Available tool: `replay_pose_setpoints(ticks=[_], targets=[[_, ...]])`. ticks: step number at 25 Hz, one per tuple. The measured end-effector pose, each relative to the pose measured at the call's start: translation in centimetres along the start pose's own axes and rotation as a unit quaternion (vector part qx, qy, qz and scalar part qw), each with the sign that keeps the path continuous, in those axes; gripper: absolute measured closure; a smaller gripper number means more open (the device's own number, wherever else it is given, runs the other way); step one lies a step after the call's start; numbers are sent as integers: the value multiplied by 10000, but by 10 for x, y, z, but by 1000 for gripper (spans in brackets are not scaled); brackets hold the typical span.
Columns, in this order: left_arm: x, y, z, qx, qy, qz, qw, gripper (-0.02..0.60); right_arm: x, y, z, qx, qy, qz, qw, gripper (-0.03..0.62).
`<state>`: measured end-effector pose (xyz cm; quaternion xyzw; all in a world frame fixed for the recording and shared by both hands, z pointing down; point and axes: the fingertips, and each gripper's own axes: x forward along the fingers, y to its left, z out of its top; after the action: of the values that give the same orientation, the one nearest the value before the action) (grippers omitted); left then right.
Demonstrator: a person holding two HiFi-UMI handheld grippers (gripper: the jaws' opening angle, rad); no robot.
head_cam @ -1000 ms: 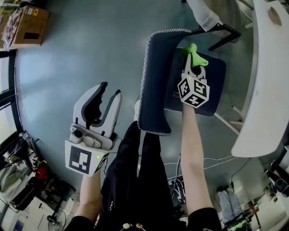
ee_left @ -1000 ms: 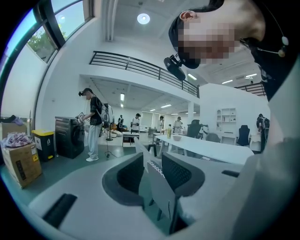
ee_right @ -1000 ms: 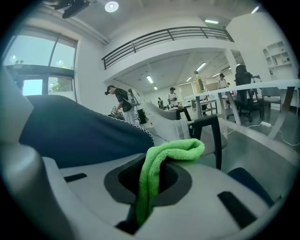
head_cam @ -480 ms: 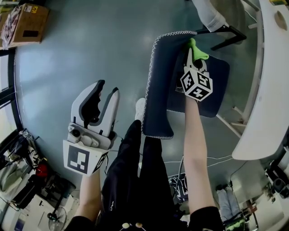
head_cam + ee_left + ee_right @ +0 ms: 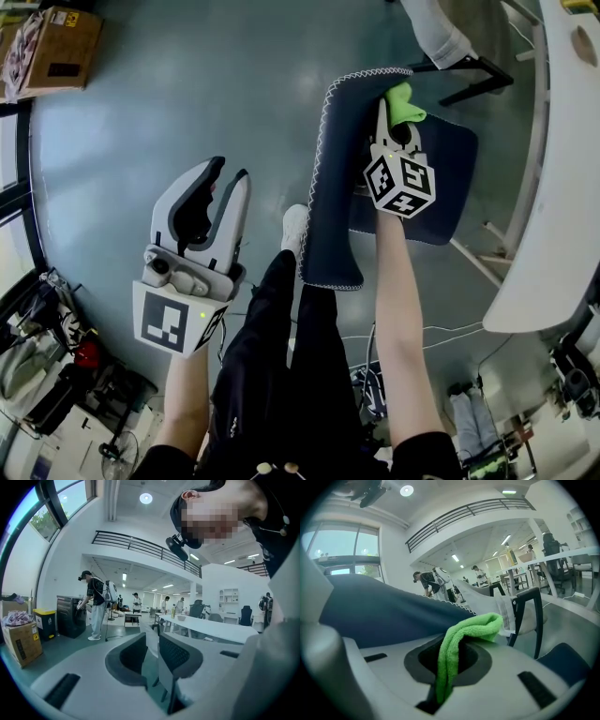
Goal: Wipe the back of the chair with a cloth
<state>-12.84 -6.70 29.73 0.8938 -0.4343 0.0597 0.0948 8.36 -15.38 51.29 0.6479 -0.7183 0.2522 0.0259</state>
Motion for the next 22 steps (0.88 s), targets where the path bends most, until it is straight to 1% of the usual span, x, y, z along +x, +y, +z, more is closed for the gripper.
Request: replay_pose_setpoints(ticks=[3,5,11,13,18,22], targets=[[1,3,0,20,-3,-2,10000,554,-9,13,3,-142,-69,138,9998,576],[3,3,-1,-10,24,-13,10000,572,-14,24,4,-287,-82,273,9992,576],[15,2,-8,-125,119,-64,9998,577,-32,49,7,-416,-100,735,9964,576],[17,0,-8,-136,125,-74,9998,577,-37,55,8,-452,-124,828,9955,576],[21,-2,-10,-146,145,-43,9998,575,-46,61,8,-285,-107,1074,9938,576],[20,-3,-8,-181,132,-26,9997,577,-55,67,8,-316,-124,1175,9925,576]])
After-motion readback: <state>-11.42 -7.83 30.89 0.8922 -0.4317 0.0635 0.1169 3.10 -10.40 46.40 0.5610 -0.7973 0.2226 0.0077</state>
